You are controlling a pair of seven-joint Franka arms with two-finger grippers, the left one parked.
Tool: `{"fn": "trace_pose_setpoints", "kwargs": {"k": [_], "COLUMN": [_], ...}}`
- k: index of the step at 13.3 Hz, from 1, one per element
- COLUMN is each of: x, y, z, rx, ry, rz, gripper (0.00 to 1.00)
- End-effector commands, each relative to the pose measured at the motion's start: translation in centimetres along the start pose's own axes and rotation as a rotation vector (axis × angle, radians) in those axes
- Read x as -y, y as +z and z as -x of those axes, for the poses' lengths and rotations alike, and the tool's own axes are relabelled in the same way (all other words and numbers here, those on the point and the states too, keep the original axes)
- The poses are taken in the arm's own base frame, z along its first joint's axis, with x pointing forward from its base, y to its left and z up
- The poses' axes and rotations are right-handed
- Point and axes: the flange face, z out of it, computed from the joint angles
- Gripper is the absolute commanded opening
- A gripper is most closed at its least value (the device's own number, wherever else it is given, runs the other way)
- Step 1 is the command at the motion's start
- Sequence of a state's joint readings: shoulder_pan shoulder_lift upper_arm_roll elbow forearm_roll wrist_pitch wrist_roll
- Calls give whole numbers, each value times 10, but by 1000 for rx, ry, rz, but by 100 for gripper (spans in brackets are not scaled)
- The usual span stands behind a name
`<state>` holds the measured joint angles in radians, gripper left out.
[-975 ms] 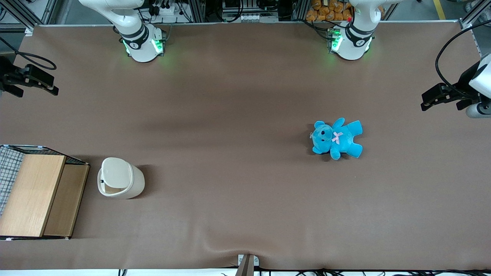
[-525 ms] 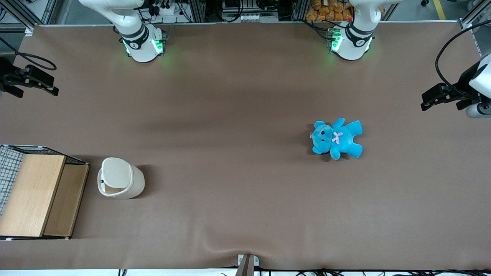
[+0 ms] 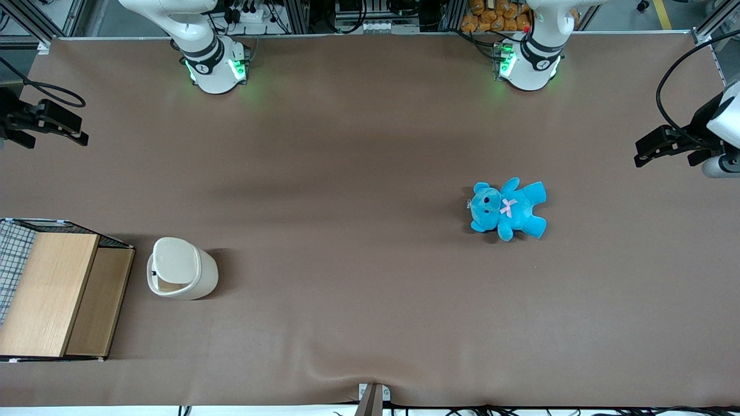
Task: Open trash can with right arm
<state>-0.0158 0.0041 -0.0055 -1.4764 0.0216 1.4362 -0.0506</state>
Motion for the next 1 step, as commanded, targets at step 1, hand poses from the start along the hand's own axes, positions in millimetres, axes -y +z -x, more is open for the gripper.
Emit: {"fn": "trace_pose_setpoints", "kwargs": {"k": [1], "x": [-4], "y": [-2], "z": [-3], "rx": [-1], "ry": [18], "rz": [6], "gripper": [100]}}
